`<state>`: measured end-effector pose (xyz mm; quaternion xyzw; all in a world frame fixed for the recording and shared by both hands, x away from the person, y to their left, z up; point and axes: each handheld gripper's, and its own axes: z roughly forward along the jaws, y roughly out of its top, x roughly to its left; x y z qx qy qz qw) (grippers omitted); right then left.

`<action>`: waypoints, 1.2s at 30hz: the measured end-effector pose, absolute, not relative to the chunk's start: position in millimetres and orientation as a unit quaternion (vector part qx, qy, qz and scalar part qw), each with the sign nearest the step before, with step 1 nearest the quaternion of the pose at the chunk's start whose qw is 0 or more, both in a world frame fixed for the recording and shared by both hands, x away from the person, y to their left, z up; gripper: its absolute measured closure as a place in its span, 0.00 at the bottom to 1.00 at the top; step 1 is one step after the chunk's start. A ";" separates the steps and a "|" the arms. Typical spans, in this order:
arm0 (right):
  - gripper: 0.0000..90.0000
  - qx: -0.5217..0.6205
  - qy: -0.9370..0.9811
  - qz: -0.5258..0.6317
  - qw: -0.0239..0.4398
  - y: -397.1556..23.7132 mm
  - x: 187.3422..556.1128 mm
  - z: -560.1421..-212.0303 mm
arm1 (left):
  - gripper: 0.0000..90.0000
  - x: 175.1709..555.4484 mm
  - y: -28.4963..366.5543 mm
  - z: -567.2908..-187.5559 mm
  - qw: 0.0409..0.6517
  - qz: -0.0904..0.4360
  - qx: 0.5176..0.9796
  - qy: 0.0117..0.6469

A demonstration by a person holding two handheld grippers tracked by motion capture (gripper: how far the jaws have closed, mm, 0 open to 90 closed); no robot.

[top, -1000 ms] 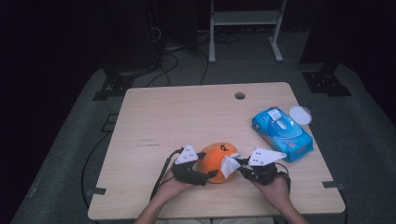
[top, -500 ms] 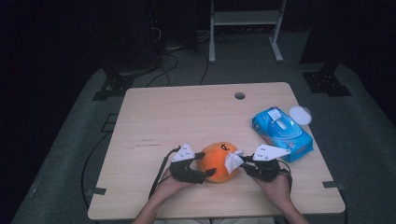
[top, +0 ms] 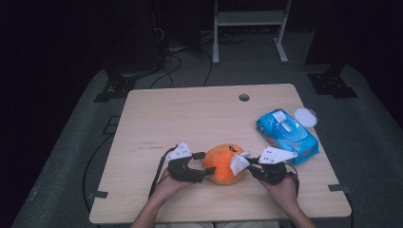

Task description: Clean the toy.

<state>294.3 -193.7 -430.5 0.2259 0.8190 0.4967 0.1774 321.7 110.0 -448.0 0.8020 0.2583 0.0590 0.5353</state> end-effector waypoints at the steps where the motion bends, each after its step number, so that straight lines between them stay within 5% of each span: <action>1: 0.92 0.214 0.821 0.499 0.176 -189.2 289.5 -429.9 | 0.31 321.7 107.4 -451.7 0.530 0.058 0.805 0.260; 5: 0.91 0.168 0.839 0.482 0.188 -171.1 279.9 -427.5 | 0.33 320.1 105.0 -452.2 0.518 0.073 0.814 0.255; 10: 0.91 0.232 0.819 0.485 0.199 -199.1 302.7 -427.8 | 0.35 311.9 95.7 -451.5 0.502 0.101 0.827 0.230; 14: 0.92 0.224 0.824 0.490 0.179 -194.4 292.4 -432.9 | 0.17 317.2 96.7 -444.8 0.529 0.080 0.806 0.253; 21: 0.92 0.233 0.807 0.520 0.155 -198.7 301.9 -424.4 | 0.30 310.3 87.0 -451.4 0.513 0.099 0.821 0.232; 31: 0.92 0.206 0.813 0.518 0.168 -186.3 289.4 -416.6 | 0.31 295.0 70.2 -447.9 0.498 0.137 0.834 0.192; 36: 0.92 0.229 0.809 0.520 0.150 -193.3 297.7 -430.8 | 0.18 305.9 81.2 -438.6 0.534 0.104 0.808 0.226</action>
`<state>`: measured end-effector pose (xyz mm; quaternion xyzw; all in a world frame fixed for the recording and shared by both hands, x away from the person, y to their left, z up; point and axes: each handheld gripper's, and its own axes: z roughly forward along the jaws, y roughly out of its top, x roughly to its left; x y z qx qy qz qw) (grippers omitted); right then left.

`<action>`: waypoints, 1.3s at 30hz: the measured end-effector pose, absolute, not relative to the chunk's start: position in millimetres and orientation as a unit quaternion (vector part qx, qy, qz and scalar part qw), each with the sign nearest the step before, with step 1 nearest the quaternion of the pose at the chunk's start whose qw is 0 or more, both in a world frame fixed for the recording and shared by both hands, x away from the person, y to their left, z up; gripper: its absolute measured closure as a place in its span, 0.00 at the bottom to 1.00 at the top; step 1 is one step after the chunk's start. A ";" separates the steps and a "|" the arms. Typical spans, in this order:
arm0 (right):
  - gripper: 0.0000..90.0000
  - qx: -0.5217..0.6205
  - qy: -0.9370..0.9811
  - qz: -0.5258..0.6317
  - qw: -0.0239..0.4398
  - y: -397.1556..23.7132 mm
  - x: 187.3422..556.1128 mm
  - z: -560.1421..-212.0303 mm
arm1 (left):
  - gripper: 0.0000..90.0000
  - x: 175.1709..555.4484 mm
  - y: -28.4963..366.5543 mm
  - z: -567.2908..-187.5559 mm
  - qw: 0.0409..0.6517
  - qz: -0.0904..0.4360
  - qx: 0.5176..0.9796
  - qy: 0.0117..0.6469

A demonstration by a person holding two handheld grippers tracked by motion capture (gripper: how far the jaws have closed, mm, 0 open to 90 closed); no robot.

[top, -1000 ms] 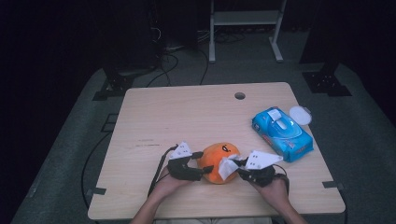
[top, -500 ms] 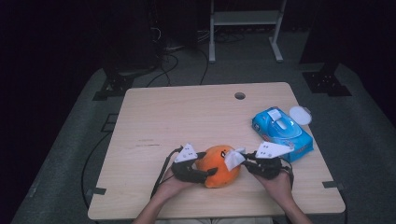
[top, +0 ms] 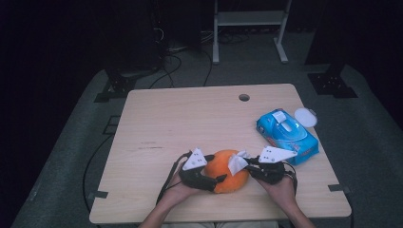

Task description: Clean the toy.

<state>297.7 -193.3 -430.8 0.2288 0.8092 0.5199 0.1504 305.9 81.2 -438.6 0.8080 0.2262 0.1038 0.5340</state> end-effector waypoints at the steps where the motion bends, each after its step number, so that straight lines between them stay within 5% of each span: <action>1: 0.92 0.229 0.810 0.518 0.151 -194.4 297.1 -430.2 | 0.13 308.2 83.1 -437.8 0.534 0.106 0.805 0.236; 5: 0.92 0.230 0.809 0.521 0.145 -198.3 294.2 -430.8 | 0.09 317.4 87.5 -447.0 0.529 0.075 0.802 0.268; 12: 0.92 0.221 0.812 0.517 0.153 -197.9 294.1 -422.8 | 0.37 308.3 81.3 -447.3 0.515 0.090 0.821 0.230; 17: 0.92 0.269 0.801 0.510 0.160 -222.0 304.6 -426.9 | 0.37 302.0 73.7 -444.1 0.507 0.111 0.829 0.207; 26: 0.92 0.220 0.807 0.531 0.135 -197.9 294.1 -420.9 | 0.40 295.3 72.4 -443.8 0.498 0.132 0.837 0.183; 33: 0.92 0.266 0.798 0.522 0.143 -218.1 299.9 -427.3 | 0.39 290.5 66.5 -441.8 0.498 0.142 0.840 0.161; 37: 0.92 0.218 0.804 0.535 0.140 -197.8 290.4 -420.2 | 0.17 306.1 81.1 -438.8 0.544 0.070 0.801 0.239; 39: 0.92 0.216 0.804 0.538 0.135 -194.3 291.5 -421.6 | 0.18 309.5 82.6 -442.1 0.540 0.055 0.804 0.244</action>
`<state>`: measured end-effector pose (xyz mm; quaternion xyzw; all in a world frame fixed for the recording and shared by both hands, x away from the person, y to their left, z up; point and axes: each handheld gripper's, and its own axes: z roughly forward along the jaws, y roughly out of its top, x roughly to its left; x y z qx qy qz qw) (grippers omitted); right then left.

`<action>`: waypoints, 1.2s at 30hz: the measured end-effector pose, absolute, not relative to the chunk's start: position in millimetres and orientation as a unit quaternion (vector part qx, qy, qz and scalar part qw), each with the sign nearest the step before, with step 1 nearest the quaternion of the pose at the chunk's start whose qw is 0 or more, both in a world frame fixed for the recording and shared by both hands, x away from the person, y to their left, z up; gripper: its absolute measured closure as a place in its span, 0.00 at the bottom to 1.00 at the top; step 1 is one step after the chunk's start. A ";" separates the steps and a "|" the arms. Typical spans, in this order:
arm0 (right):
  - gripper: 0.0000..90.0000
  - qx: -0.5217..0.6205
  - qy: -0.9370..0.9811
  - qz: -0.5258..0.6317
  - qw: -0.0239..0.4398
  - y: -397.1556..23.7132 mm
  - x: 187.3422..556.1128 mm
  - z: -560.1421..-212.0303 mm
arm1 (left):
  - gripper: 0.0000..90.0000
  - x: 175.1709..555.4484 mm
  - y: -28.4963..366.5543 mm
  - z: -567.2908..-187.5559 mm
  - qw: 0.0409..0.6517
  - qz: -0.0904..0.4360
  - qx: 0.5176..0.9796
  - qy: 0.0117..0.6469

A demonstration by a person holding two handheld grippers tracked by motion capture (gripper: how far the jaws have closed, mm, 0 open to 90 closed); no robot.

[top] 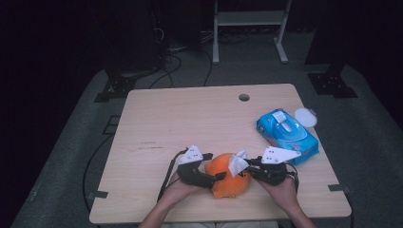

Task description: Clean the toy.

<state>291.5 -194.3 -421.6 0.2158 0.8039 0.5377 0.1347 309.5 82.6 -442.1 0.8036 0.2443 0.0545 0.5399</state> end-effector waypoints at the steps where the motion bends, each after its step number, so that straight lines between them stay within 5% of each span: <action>1: 0.92 0.217 0.804 0.537 0.135 -194.5 292.4 -422.5 | 0.25 307.9 80.9 -444.8 0.541 0.053 0.805 0.237; 4: 0.92 0.233 0.801 0.536 0.129 -201.1 295.2 -423.0 | 0.43 301.4 74.1 -442.0 0.533 0.095 0.813 0.216; 7: 0.92 0.233 0.790 0.550 0.136 -205.3 290.7 -417.2 | 0.52 293.2 67.5 -434.5 0.533 0.150 0.810 0.191; 12: 0.92 0.233 0.794 0.546 0.133 -206.3 295.3 -419.3 | 0.46 284.9 62.3 -431.3 0.530 0.161 0.817 0.160; 17: 0.92 0.249 0.797 0.532 0.140 -217.5 299.6 -425.1 | 0.17 299.7 68.7 -434.9 0.534 0.096 0.808 0.231; 19: 0.92 0.250 0.796 0.534 0.137 -217.4 297.3 -425.3 | 0.22 303.2 68.9 -441.0 0.534 0.066 0.809 0.237; 23: 0.92 0.224 0.793 0.551 0.132 -203.9 286.2 -413.2 | 0.49 288.0 63.2 -434.2 0.522 0.160 0.821 0.168; 26: 0.92 0.197 0.796 0.555 0.141 -191.2 279.2 -406.1 | 0.50 274.2 54.4 -428.1 0.489 0.258 0.825 0.114; 36: 0.92 0.240 0.782 0.558 0.137 -211.7 286.0 -413.7 | 0.41 271.4 50.5 -434.1 0.502 0.228 0.829 0.089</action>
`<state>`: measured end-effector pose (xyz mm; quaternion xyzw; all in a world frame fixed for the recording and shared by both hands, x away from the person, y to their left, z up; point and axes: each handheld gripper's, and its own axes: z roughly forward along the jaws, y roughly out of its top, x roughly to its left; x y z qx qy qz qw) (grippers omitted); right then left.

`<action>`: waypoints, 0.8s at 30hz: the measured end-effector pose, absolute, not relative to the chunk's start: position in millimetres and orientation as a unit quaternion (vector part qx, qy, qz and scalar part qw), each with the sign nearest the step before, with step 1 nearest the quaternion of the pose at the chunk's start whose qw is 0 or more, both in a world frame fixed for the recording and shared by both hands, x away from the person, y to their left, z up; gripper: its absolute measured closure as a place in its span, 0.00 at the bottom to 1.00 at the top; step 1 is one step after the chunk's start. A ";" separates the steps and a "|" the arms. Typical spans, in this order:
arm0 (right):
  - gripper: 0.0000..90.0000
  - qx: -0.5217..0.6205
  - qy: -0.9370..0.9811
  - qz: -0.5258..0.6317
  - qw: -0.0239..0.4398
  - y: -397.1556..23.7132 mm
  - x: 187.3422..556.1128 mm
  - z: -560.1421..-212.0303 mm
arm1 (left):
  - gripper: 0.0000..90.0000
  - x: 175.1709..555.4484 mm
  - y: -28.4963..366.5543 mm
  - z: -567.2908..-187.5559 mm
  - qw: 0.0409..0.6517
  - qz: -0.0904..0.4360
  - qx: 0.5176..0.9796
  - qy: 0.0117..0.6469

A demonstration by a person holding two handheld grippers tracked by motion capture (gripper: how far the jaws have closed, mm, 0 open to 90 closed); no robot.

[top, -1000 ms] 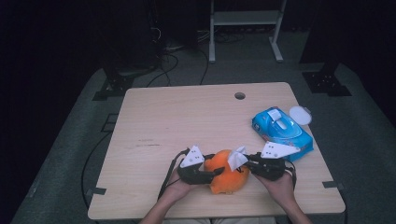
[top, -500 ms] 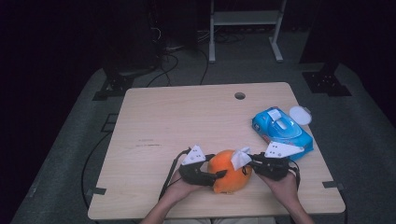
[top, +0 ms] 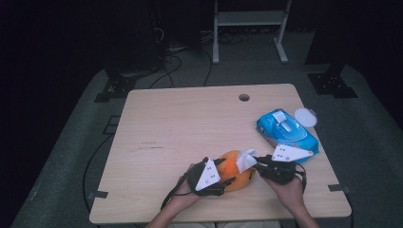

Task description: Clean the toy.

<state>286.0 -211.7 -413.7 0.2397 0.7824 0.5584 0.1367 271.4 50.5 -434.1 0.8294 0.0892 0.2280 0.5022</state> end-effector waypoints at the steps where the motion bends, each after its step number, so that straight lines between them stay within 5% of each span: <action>1: 0.92 0.221 0.783 0.566 0.132 -203.8 281.5 -410.6 | 0.41 270.8 50.9 -434.8 0.504 0.225 0.829 0.086; 7: 0.92 0.217 0.792 0.551 0.148 -199.5 287.8 -412.1 | 0.38 278.0 57.5 -432.4 0.524 0.182 0.823 0.120; 17: 0.92 0.249 0.791 0.537 0.156 -207.1 295.3 -419.3 | 0.48 290.9 73.0 -434.4 0.512 0.164 0.829 0.152; 19: 0.92 0.287 0.780 0.539 0.137 -219.4 302.7 -426.0 | 0.43 294.9 77.1 -433.7 0.526 0.154 0.820 0.168; 21: 0.92 0.278 0.783 0.538 0.140 -217.6 300.0 -425.1 | 0.28 296.6 75.4 -430.4 0.539 0.155 0.808 0.180; 24: 0.92 0.242 0.792 0.540 0.149 -203.5 292.5 -420.3 | 0.34 296.4 72.7 -428.4 0.530 0.167 0.814 0.172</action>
